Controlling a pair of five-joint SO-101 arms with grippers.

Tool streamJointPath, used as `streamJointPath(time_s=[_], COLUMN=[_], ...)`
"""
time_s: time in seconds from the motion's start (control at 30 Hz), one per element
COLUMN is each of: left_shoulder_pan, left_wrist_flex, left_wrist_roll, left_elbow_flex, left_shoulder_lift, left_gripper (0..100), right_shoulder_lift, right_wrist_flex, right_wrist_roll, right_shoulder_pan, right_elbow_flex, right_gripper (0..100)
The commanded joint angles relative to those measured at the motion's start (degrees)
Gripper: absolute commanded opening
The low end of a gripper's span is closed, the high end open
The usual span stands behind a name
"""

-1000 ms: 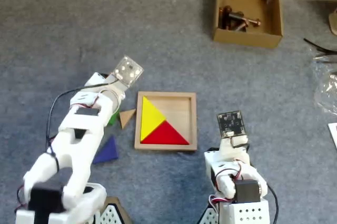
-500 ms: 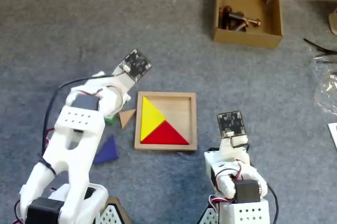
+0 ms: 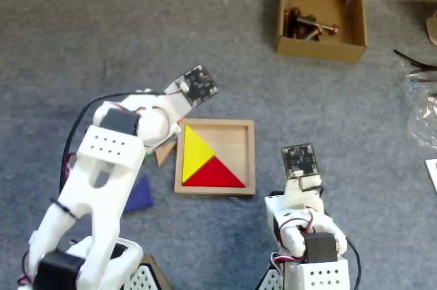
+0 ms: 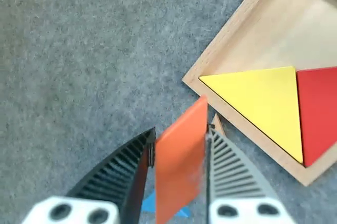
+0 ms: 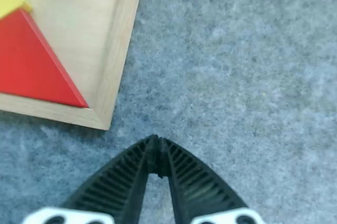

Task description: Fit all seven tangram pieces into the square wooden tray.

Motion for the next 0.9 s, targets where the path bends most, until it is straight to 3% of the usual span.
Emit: streamJointPath(time_s=[0.0, 0.1, 0.3, 0.7, 0.87], left_shoulder_pan=[1.19, 2.33, 7.69, 9.19, 13.05], left_wrist_flex=[4.57, 9.32, 18.37, 19.78, 24.62], left_wrist_roll=[-0.26, -0.53, -7.65, -7.65, -7.82], left_elbow_flex=[-10.42, -18.33, -28.09, -37.14, -43.12], left_shoulder_lift=[7.78, 14.55, 21.23, 32.48, 39.34], left_gripper=[1, 1, 1, 1, 1], right_shoulder_lift=[-0.48, -0.48, -0.48, -0.48, -0.48], right_wrist_flex=[-1.01, -1.01, -1.01, -1.01, -1.01], right_wrist_roll=[-0.44, -0.44, -0.44, -0.44, -0.44], right_shoulder_pan=[-0.57, -0.57, -0.57, -0.57, -0.57], right_elbow_flex=[6.73, 6.73, 6.73, 6.73, 6.73], right_gripper=[0.5, 0.5, 0.5, 0.5, 0.5])
